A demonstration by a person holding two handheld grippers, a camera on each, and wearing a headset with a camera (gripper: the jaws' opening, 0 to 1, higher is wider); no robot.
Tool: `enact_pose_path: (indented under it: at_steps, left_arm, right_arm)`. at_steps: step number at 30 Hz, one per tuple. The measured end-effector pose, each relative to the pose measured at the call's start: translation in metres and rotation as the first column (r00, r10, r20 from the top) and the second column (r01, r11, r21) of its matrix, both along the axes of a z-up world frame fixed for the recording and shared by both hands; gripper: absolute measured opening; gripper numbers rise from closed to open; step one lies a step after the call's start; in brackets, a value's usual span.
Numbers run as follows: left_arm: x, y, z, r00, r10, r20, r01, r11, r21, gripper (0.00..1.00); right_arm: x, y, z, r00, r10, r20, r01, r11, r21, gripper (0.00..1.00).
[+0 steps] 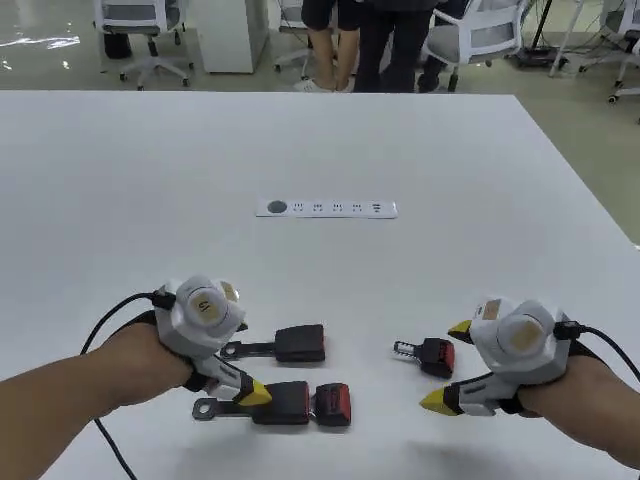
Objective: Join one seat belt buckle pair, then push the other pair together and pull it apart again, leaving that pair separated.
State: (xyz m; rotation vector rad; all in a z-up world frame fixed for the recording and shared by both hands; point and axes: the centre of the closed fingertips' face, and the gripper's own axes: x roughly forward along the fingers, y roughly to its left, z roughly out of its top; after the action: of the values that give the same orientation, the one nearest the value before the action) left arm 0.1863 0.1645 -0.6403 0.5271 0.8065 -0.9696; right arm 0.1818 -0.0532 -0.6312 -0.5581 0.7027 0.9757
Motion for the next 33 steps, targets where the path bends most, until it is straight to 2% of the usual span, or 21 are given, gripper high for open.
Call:
enact_pose_path:
  at_steps: [1, 3, 5, 7, 9, 10, 12, 15, 18, 19, 21, 22, 24, 25, 26, 27, 29, 30, 33]
  left_arm:
    - [-0.006, 0.000, 0.004, 1.000, 0.008, 0.012, -0.007, 1.000, -0.022, 0.73]
    - [-0.009, 0.008, 0.004, 0.999, 0.037, 0.027, -0.035, 0.998, -0.052, 0.77]
    - [-0.013, 0.017, 0.006, 0.998, 0.063, 0.027, -0.061, 0.996, -0.065, 0.82]
    - [-0.015, 0.024, 0.012, 0.994, 0.099, 0.045, -0.095, 0.992, -0.087, 0.85]
    - [-0.019, 0.030, 0.018, 0.986, 0.159, 0.049, -0.152, 0.980, -0.126, 0.88]
    - [-0.022, 0.034, 0.020, 0.980, 0.194, 0.053, -0.184, 0.970, -0.159, 0.89]
    - [-0.027, 0.037, 0.021, 0.970, 0.241, 0.035, -0.230, 0.953, -0.196, 0.91]
    - [-0.035, 0.040, 0.019, 0.969, 0.245, 0.039, -0.234, 0.954, -0.186, 0.93]
    - [-0.037, 0.046, 0.018, 0.963, 0.265, 0.038, -0.254, 0.948, -0.192, 0.97]
    - [-0.040, 0.046, 0.019, 0.960, 0.277, 0.039, -0.264, 0.944, -0.200, 0.98]
    - [-0.045, 0.045, 0.019, 0.959, 0.281, 0.039, -0.267, 0.941, -0.206, 1.00]
    - [-0.046, 0.045, 0.018, 0.957, 0.287, 0.041, -0.273, 0.940, -0.205, 1.00]
    - [-0.050, 0.046, 0.017, 0.954, 0.296, 0.041, -0.281, 0.936, -0.210, 1.00]
    - [-0.050, 0.047, 0.015, 0.953, 0.301, 0.039, -0.286, 0.934, -0.212, 1.00]
    - [-0.050, 0.048, 0.015, 0.950, 0.310, 0.037, -0.295, 0.931, -0.217, 1.00]
    - [-0.049, 0.048, 0.015, 0.945, 0.325, 0.034, -0.309, 0.923, -0.228, 1.00]
    - [-0.050, 0.047, 0.019, 0.936, 0.350, 0.034, -0.331, 0.910, -0.251, 1.00]
    - [-0.050, 0.043, 0.023, 0.930, 0.365, 0.032, -0.343, 0.898, -0.277, 1.00]
    - [-0.055, 0.036, 0.021, 0.933, 0.359, 0.023, -0.338, 0.897, -0.284, 1.00]
  right_arm:
    - [-0.006, 0.003, 0.000, 1.000, -0.002, 0.002, 0.002, 1.000, 0.007, 0.68]
    - [-0.013, 0.005, -0.001, 1.000, -0.018, 0.006, 0.017, 1.000, 0.019, 0.71]
    - [-0.015, 0.007, 0.001, 0.999, -0.044, 0.013, 0.043, 0.998, 0.042, 0.75]
    - [-0.018, 0.007, 0.003, 0.998, -0.065, 0.022, 0.064, 0.996, 0.066, 0.78]
    - [-0.024, 0.006, 0.005, 0.996, -0.091, 0.013, 0.089, 0.992, 0.084, 0.80]
    - [-0.027, 0.005, 0.006, 0.995, -0.100, 0.007, 0.099, 0.991, 0.089, 0.81]
    - [-0.032, 0.005, 0.006, 0.995, -0.104, 0.011, 0.102, 0.990, 0.093, 0.82]
    - [-0.035, 0.002, 0.004, 0.993, -0.114, 0.026, 0.111, 0.989, 0.093, 0.88]
    - [-0.035, -0.004, 0.010, 0.986, -0.165, 0.026, 0.160, 0.979, 0.123, 0.96]
    - [-0.032, -0.009, 0.011, 0.980, -0.198, 0.025, 0.193, 0.971, 0.139, 0.98]
    - [-0.034, -0.012, 0.013, 0.975, -0.221, 0.026, 0.215, 0.965, 0.150, 0.99]
    - [-0.034, -0.018, 0.014, 0.966, -0.256, 0.018, 0.250, 0.954, 0.164, 0.99]
    - [-0.029, -0.034, 0.014, 0.942, -0.335, 0.036, 0.324, 0.930, 0.174, 1.00]
    - [-0.029, -0.038, 0.013, 0.931, -0.365, 0.009, 0.355, 0.912, 0.204, 1.00]
    - [-0.029, -0.039, 0.013, 0.925, -0.379, -0.008, 0.371, 0.901, 0.225, 1.00]
    - [-0.033, -0.040, 0.013, 0.915, -0.403, -0.032, 0.397, 0.884, 0.248, 1.00]
    - [-0.038, -0.042, 0.011, 0.910, -0.413, -0.044, 0.411, 0.880, 0.239, 1.00]
    - [-0.038, -0.043, 0.010, 0.909, -0.415, -0.041, 0.413, 0.879, 0.239, 0.99]
    - [-0.038, -0.043, 0.006, 0.904, -0.426, -0.042, 0.423, 0.872, 0.247, 0.99]
